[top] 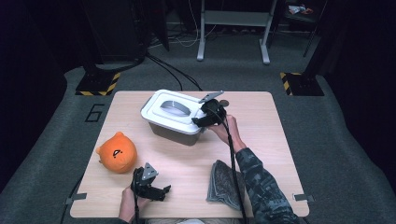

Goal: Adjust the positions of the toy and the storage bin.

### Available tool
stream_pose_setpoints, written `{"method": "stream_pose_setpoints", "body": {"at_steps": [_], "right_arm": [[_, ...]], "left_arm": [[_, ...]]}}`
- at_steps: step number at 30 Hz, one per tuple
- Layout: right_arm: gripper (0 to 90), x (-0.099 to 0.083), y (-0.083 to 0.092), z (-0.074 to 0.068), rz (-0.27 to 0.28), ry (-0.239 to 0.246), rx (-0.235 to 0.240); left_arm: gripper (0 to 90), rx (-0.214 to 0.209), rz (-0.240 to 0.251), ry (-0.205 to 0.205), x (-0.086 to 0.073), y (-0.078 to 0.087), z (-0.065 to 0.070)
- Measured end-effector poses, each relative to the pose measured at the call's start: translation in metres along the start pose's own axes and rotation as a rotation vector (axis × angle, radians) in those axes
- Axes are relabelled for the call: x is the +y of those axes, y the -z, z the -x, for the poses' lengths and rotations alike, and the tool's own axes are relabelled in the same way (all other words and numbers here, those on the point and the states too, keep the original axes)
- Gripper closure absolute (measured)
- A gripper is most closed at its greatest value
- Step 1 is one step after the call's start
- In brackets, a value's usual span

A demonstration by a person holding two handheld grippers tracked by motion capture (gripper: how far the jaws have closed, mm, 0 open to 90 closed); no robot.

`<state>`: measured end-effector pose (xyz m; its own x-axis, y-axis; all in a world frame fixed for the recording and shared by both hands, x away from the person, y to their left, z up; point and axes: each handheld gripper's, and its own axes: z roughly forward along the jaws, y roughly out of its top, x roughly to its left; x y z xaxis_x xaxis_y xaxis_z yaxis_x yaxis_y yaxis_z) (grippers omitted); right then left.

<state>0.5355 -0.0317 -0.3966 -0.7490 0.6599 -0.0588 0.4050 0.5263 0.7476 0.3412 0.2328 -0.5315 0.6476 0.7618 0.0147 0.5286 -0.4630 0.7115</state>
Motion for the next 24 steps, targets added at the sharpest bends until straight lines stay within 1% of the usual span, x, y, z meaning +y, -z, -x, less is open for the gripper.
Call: {"method": "stream_pose_setpoints", "body": {"at_steps": [1, 2, 4, 7, 8, 10, 11, 13, 14, 15, 16, 18, 20, 22, 23, 24], "right_arm": [[32.7, 0.0, 0.0, 0.0, 0.001, 0.004, -0.003], [32.8, -0.001, 0.001, -0.001, 0.0, -0.003, -0.005], [32.7, -0.001, 0.002, 0.0, -0.003, 0.003, -0.006], [32.7, -0.003, 0.004, -0.001, -0.003, -0.014, -0.008], [32.7, -0.004, 0.005, 0.0, -0.002, -0.002, -0.011], [32.6, -0.005, 0.006, 0.001, 0.0, -0.005, -0.011], [32.5, -0.006, 0.007, 0.002, -0.005, 0.004, -0.01], [32.4, -0.007, 0.009, 0.002, -0.005, -0.003, -0.014], [32.3, -0.008, 0.009, 0.003, -0.006, 0.001, -0.012], [32.3, -0.008, 0.01, 0.002, -0.003, -0.01, -0.016], [32.3, -0.009, 0.011, 0.003, -0.004, -0.004, -0.013], [31.0, -0.01, 0.012, 0.003, -0.002, -0.012, -0.016], [27.3, -0.01, 0.012, 0.005, -0.008, -0.02, -0.019], [25.7, -0.009, 0.012, 0.006, -0.005, -0.002, -0.025], [24.2, -0.007, 0.011, 0.006, -0.006, -0.008, -0.023], [24.5, -0.006, 0.011, 0.007, 0.003, 0.009, -0.017]], "left_arm": [[0.1, 0.0, 0.0, 0.0, 0.0, 0.0, 0.0], [0.1, 0.0, 0.0, 0.0, 0.0, 0.0, 0.0], [0.1, 0.0, 0.001, 0.0, 0.0, 0.0, 0.0], [0.2, 0.0, 0.001, 0.001, 0.0, 0.0, 0.0], [0.2, 0.0, 0.001, 0.001, 0.0, 0.0, 0.0], [0.2, 0.0, 0.001, 0.001, 0.0, 0.0, 0.0], [0.2, 0.0, 0.001, 0.001, 0.0, 0.0, 0.0], [0.2, 0.003, 0.001, -0.002, 0.0, 0.0, 0.0], [0.2, 0.004, 0.002, -0.002, 0.0, 0.0, 0.0], [0.2, 0.003, 0.001, -0.002, 0.0, 0.0, 0.0], [0.2, 0.004, 0.002, -0.002, 0.0, 0.0, 0.0], [0.1, 0.002, 0.002, 0.001, 0.0, 0.0, 0.0], [0.2, 0.002, 0.002, 0.0, 0.0, 0.0, 0.0], [0.2, 0.002, 0.002, 0.0, 0.0, 0.0, 0.0], [0.2, 0.004, 0.002, -0.002, 0.0, 0.0, 0.0], [0.2, 0.001, 0.001, -0.001, 0.0, 0.0, 0.0]]}}
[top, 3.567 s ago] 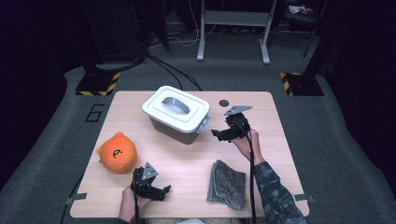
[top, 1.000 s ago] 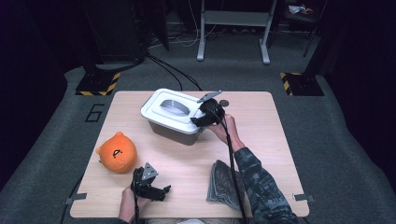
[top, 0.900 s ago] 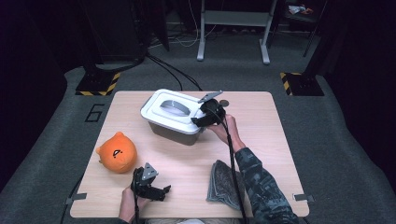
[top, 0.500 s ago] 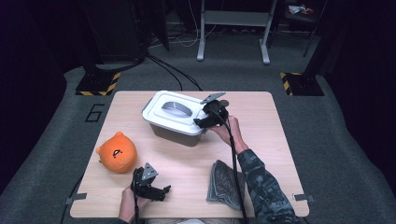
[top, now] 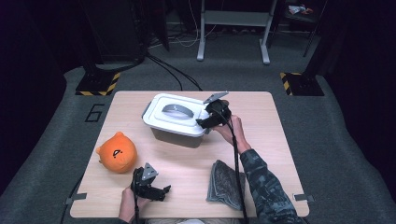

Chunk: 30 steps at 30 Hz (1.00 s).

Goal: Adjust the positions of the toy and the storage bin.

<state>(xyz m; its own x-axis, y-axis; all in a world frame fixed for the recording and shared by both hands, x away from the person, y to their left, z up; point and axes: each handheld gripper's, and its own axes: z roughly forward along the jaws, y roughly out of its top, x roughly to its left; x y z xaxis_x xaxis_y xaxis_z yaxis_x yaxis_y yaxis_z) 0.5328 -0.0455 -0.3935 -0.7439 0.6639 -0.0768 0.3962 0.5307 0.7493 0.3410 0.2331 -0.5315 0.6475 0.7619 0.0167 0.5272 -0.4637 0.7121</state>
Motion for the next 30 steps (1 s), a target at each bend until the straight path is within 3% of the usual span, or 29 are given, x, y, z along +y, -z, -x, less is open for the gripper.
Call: {"method": "stream_pose_setpoints", "body": {"at_steps": [8, 11, 17, 30], "right_arm": [[28.7, 0.014, -0.009, -0.004, 0.011, 0.016, 0.055], [31.7, 0.018, -0.014, -0.006, 0.003, 0.046, 0.062], [39.7, 0.022, -0.02, -0.006, 0.005, 0.02, 0.1], [60.4, 0.023, -0.025, -0.005, 0.025, 0.017, 0.18]], "left_arm": [[0.2, -0.001, 0.0, 0.005, 0.0, 0.0, 0.001], [0.2, -0.003, 0.003, 0.006, 0.0, 0.0, 0.001], [0.3, -0.003, 0.003, 0.006, 0.0, 0.0, 0.001], [0.3, -0.002, 0.0, 0.005, 0.0, 0.0, 0.001]]}}
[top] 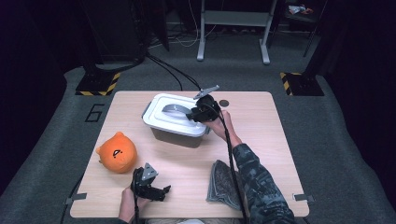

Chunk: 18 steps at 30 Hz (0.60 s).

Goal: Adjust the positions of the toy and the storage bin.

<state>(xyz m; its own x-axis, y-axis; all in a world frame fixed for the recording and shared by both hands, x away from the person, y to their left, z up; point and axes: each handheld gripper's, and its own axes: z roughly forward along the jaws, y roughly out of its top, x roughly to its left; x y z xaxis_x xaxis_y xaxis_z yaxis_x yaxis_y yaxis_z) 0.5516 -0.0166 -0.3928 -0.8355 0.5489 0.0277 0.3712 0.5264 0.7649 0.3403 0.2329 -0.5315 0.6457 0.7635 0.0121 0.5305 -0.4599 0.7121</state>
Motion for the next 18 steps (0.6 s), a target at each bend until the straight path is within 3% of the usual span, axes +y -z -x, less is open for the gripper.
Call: {"method": "stream_pose_setpoints", "body": {"at_steps": [10, 16, 18], "right_arm": [[63.0, -0.0003, 0.0023, -0.0031, 0.0, 0.027, -0.042], [63.6, -0.0046, 0.0081, -0.0027, -0.007, -0.007, -0.062], [63.6, -0.0059, 0.0089, -0.0018, 0.004, 0.005, -0.07]], "left_arm": [[0.2, -0.001, -0.002, -0.002, -0.0001, 0.0003, -0.0001], [0.2, -0.001, -0.002, -0.002, -0.0001, 0.0003, -0.0002], [0.2, -0.001, -0.002, -0.002, -0.0001, 0.0003, -0.0002]]}}
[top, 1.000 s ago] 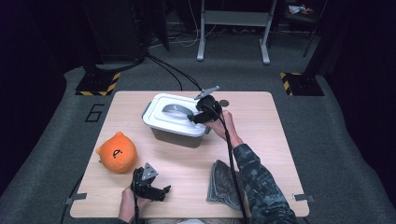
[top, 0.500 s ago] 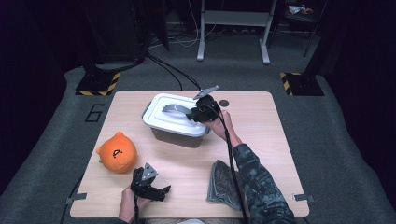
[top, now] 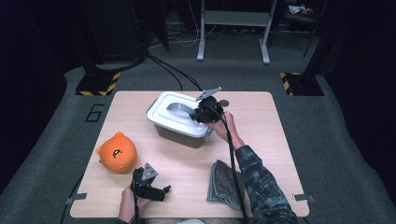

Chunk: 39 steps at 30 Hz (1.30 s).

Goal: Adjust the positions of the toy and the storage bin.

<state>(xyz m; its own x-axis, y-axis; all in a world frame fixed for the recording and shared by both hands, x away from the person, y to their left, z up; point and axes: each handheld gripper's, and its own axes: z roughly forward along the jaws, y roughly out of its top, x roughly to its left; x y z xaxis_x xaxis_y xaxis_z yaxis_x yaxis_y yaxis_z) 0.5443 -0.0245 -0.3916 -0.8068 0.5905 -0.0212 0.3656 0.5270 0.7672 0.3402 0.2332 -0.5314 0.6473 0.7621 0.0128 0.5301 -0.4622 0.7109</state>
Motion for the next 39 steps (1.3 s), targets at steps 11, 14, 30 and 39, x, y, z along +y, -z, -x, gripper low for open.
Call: {"method": "stream_pose_setpoints", "body": {"at_steps": [11, 14, 30, 39], "right_arm": [[63.7, -0.011, 0.011, -0.002, 0.017, -0.045, -0.061], [63.8, -0.014, 0.015, -0.003, 0.012, -0.06, -0.081], [54.1, -0.026, 0.034, -0.001, -0.008, -0.101, -0.139], [48.7, 0.009, 0.024, 0.001, 0.003, 0.025, -0.085]], "left_arm": [[0.2, 0.002, 0.0, -0.001, 0.0, 0.0, 0.0], [0.2, 0.002, 0.0, -0.001, 0.0, 0.0, 0.0], [0.2, 0.002, 0.004, 0.002, 0.0, 0.0, 0.0], [0.2, -0.001, 0.003, 0.007, 0.0, 0.0, 0.0]]}}
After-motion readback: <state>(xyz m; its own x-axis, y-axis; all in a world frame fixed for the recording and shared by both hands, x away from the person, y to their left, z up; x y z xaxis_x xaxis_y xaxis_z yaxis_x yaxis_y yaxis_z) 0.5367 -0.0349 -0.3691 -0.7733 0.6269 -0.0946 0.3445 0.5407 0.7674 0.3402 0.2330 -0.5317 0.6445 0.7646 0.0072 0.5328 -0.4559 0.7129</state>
